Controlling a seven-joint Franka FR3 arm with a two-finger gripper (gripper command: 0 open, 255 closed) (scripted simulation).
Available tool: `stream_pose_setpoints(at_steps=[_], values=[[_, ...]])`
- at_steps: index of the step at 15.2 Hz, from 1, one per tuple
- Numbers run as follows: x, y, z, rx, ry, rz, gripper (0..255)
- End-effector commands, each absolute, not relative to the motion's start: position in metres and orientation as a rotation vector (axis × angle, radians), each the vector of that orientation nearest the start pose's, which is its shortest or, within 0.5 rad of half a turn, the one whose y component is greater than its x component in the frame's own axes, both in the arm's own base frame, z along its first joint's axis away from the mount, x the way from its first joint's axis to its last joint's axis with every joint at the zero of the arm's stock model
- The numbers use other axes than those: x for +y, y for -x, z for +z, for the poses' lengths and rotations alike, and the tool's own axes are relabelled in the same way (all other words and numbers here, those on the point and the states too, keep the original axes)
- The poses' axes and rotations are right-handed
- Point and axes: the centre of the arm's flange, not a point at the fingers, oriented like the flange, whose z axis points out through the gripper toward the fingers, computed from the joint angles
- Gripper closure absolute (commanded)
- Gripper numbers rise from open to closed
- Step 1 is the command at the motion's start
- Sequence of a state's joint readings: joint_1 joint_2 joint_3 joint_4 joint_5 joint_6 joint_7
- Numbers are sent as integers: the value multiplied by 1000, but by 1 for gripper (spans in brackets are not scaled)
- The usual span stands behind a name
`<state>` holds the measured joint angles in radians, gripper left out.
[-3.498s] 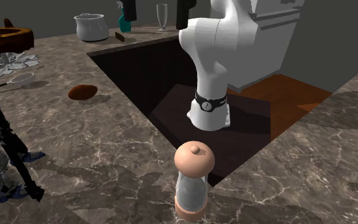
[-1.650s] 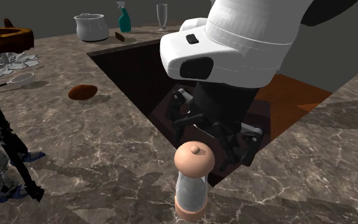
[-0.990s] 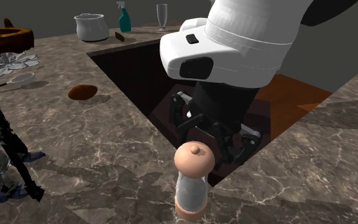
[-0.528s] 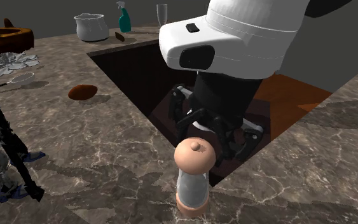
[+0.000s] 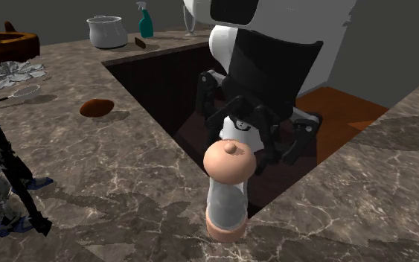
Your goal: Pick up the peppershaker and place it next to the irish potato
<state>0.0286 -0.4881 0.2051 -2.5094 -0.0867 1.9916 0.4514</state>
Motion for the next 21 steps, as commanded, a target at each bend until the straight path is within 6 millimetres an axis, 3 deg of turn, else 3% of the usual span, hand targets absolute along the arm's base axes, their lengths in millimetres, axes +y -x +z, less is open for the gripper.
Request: stream_pose_setpoints(at_steps=[1, 21], values=[[87, -383, 456, 341, 3302, -30, 255], [87, -383, 562, 341, 3302, -30, 255]])
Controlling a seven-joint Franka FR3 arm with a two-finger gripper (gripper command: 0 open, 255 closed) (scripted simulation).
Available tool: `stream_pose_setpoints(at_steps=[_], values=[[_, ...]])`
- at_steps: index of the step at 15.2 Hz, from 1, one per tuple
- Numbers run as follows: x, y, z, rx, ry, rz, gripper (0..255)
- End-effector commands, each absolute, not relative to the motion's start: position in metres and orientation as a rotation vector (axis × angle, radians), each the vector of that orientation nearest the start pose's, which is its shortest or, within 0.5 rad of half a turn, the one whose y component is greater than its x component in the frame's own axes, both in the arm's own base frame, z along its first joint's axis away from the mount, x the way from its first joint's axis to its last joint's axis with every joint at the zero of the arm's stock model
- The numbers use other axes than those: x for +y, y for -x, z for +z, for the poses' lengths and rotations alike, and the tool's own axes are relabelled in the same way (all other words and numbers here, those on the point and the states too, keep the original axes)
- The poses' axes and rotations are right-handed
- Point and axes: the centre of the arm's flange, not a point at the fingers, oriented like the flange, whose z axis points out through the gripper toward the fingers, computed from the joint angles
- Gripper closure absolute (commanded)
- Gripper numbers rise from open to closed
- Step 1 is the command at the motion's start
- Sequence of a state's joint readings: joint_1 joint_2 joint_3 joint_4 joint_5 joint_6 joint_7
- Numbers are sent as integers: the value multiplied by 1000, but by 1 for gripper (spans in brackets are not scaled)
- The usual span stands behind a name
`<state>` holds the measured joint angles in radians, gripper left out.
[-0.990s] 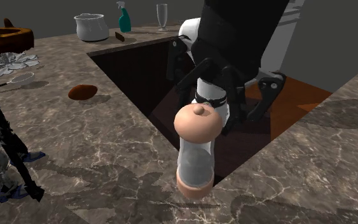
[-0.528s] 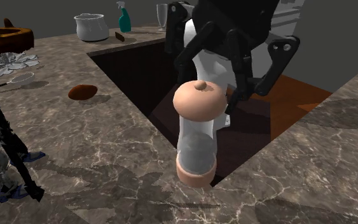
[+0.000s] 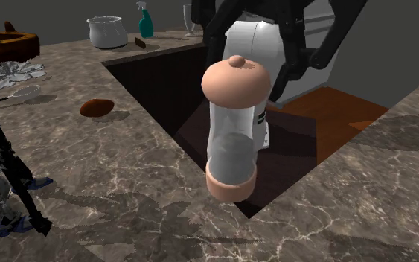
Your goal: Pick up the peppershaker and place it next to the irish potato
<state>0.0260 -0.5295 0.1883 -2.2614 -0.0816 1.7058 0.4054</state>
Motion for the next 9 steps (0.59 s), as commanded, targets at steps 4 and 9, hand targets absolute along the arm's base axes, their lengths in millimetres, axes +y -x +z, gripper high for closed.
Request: stream_pose_setpoints(at_steps=[4, 9], values=[[87, -383, 583, 341, 3302, -30, 255], [87, -383, 609, 341, 3302, -30, 255]])
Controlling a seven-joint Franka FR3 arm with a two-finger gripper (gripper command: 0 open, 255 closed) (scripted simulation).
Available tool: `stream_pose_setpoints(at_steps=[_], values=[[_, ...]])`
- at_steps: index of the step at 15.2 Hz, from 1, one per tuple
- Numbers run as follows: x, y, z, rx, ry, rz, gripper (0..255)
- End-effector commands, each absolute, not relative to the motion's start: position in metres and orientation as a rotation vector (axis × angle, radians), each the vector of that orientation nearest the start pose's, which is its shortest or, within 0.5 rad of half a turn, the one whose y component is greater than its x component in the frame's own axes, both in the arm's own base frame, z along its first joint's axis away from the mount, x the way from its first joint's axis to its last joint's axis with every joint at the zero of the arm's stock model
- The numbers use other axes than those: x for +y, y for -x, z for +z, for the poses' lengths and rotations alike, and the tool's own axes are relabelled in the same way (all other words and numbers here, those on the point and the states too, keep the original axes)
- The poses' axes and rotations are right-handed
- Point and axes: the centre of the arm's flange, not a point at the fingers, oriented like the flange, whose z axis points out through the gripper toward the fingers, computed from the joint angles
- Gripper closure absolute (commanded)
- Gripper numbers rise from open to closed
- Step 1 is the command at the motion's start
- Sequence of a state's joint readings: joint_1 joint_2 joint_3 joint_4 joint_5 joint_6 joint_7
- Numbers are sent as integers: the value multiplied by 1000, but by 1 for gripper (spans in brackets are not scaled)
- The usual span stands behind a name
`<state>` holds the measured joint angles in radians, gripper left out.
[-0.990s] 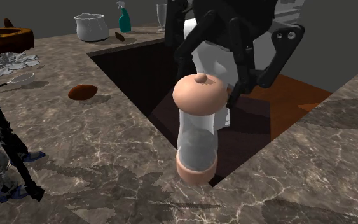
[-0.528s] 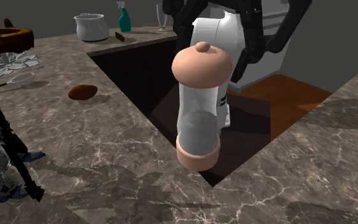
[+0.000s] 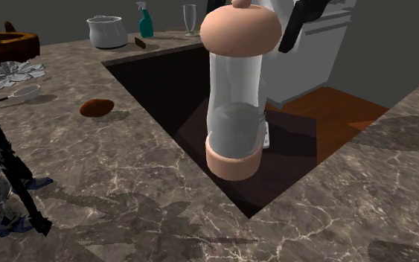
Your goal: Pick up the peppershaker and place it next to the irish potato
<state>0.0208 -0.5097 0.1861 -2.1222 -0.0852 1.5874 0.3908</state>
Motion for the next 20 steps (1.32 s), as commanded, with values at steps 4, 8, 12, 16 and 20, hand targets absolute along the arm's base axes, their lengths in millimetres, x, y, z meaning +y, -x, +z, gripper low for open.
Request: stream_pose_setpoints(at_steps=[4, 8, 12, 16, 20], values=[[87, -383, 630, 341, 3302, -30, 255], [87, -383, 652, 341, 3302, -30, 255], [48, -375, 655, 341, 3302, -30, 255], [-4, -366, 655, 341, 3302, -30, 255], [-55, -356, 655, 341, 3302, -30, 255]])
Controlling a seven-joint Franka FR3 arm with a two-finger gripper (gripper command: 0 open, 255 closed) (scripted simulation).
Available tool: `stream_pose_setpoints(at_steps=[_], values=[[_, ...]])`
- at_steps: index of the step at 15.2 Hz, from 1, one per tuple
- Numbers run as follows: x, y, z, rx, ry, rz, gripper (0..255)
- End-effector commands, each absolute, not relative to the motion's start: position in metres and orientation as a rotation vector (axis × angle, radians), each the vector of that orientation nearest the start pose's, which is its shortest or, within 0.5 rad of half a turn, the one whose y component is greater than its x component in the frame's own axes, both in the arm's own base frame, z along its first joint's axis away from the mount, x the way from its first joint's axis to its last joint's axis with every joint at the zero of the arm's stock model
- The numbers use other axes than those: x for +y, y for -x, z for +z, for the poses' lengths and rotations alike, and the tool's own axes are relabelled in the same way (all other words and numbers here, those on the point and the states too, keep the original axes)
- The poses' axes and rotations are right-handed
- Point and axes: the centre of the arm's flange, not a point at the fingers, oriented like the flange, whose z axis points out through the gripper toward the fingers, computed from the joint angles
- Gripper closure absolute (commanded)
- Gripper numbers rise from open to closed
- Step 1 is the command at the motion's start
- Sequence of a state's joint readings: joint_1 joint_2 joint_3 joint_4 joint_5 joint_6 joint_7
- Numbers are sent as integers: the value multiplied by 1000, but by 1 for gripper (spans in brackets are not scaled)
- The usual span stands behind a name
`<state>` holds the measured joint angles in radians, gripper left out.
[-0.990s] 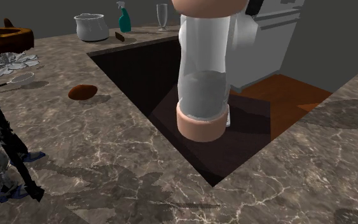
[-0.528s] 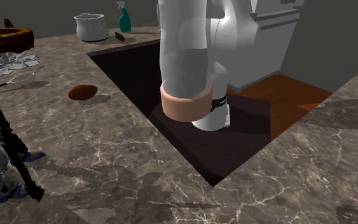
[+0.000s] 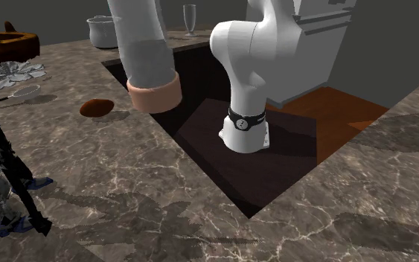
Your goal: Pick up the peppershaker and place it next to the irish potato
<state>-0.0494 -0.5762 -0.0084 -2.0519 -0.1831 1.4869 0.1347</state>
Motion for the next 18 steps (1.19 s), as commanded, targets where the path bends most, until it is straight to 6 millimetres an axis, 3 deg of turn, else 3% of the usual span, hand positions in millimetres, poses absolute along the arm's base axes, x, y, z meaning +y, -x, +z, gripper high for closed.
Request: stream_pose_setpoints(at_steps=[1, 18], values=[[-68, -354, 655, 341, 3302, -30, 255], [-289, -313, 656, 341, 3302, -30, 255]])
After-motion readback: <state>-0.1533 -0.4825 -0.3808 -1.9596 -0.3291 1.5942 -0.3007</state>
